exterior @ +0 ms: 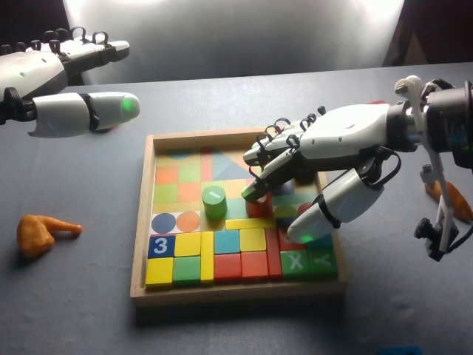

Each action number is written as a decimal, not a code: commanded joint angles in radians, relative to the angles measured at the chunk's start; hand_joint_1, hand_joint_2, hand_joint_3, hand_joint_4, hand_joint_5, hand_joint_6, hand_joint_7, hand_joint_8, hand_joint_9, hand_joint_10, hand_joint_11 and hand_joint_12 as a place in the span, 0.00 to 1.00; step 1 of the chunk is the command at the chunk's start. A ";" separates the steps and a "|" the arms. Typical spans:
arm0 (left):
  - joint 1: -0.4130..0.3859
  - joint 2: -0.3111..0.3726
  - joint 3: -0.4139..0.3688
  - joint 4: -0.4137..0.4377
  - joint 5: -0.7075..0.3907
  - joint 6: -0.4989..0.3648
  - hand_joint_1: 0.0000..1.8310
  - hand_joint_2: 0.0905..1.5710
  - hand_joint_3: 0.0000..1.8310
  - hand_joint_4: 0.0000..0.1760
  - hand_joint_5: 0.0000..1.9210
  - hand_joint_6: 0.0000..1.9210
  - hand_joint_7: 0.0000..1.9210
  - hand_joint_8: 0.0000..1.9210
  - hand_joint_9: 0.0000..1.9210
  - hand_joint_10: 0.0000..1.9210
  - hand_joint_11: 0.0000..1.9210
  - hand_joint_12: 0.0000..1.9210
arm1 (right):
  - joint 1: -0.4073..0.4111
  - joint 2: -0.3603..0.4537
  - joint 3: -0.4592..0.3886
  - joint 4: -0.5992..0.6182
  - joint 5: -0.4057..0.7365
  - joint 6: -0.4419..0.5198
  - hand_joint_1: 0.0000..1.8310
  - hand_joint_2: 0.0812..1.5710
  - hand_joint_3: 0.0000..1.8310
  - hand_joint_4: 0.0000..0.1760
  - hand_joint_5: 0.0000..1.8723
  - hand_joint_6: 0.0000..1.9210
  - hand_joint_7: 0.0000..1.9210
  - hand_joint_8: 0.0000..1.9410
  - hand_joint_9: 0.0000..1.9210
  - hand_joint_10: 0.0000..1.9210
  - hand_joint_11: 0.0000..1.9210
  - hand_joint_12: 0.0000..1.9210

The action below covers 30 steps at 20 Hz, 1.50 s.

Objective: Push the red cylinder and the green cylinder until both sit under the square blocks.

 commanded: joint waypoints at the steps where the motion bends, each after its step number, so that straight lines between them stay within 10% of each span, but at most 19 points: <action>1: -0.014 -0.001 0.006 -0.012 -0.118 -0.004 0.00 0.69 0.00 0.65 0.06 0.00 0.01 0.00 0.01 0.00 0.00 0.16 | 0.006 0.002 0.003 0.029 0.024 0.019 0.19 0.65 0.00 0.90 0.23 0.00 0.02 0.00 0.00 0.00 0.00 0.19; 15: -0.009 0.001 0.004 -0.012 -0.116 -0.004 0.02 0.68 0.00 0.81 0.06 0.00 0.01 0.00 0.00 0.00 0.00 0.14 | 0.021 0.002 0.003 0.018 0.037 0.025 0.20 0.66 0.00 0.96 0.24 0.00 0.00 0.00 0.00 0.00 0.00 0.00; 30: -0.004 -0.001 0.005 -0.012 -0.115 -0.004 0.01 0.67 0.00 0.66 0.06 0.00 0.02 0.00 0.01 0.00 0.00 0.14 | 0.030 0.002 -0.004 0.018 0.046 0.001 0.14 0.69 0.00 1.00 0.24 0.00 0.00 0.00 0.00 0.00 0.00 0.00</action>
